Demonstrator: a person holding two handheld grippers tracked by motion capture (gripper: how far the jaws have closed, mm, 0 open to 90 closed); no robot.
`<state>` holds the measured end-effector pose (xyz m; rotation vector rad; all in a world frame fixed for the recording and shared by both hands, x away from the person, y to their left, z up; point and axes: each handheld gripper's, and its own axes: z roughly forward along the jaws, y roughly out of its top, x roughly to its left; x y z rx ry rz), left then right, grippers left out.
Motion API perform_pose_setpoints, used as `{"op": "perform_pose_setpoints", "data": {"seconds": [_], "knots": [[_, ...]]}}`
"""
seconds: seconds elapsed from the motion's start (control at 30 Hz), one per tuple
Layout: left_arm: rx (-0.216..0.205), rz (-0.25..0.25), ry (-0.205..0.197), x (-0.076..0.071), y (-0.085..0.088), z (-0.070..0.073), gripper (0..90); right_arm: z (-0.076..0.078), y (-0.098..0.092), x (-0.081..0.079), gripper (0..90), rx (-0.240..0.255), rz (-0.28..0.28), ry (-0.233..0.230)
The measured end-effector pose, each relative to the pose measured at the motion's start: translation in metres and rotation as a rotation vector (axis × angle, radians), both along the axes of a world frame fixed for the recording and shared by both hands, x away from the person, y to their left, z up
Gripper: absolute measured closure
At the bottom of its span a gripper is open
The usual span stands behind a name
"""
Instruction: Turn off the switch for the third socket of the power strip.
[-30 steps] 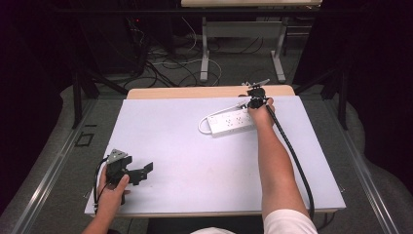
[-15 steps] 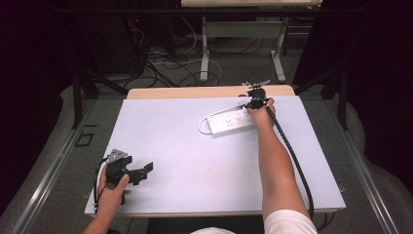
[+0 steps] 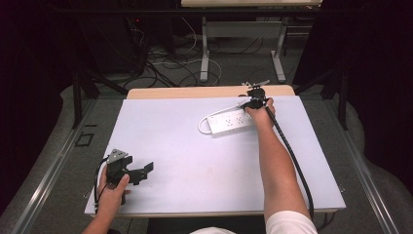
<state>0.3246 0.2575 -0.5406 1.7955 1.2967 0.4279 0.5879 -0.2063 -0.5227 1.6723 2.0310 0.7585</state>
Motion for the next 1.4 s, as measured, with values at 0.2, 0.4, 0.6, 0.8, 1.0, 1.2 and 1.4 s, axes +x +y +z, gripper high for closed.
{"op": "perform_pose_setpoints", "data": {"seconds": [0.2, 0.4, 0.6, 0.8, 1.0, 1.2, 1.4], "knots": [[0.000, 0.001, 0.001, 0.000, 0.000, 0.000, 6.2, 0.001, 0.000, 0.000, 43.2, 0.013, -0.004, 0.005], [0.005, -0.006, -0.001, 0.000, 0.000, 0.000, 6.2, 0.004, -0.001, -0.001, 38.2, 0.025, -0.006, 0.006], [0.008, -0.006, -0.002, 0.000, 0.000, 0.000, 6.2, 0.009, -0.003, -0.002, 35.5, 0.019, 0.003, -0.014], [0.010, -0.006, -0.002, 0.000, 0.000, 0.000, 6.2, 0.014, -0.005, -0.003, 33.0, 0.021, 0.012, -0.025], [0.008, -0.007, -0.001, 0.000, 0.000, 0.000, 6.3, 0.019, -0.004, -0.005, 28.6, 0.043, 0.007, -0.021], [0.005, -0.007, -0.002, 0.000, 0.000, 0.001, 6.3, 0.025, -0.004, -0.006, 17.6, 0.047, 0.025, -0.038], [0.004, -0.008, -0.004, 0.000, 0.000, 0.001, 6.3, 0.031, -0.003, -0.008, 13.9, 0.058, 0.046, -0.053]]}}
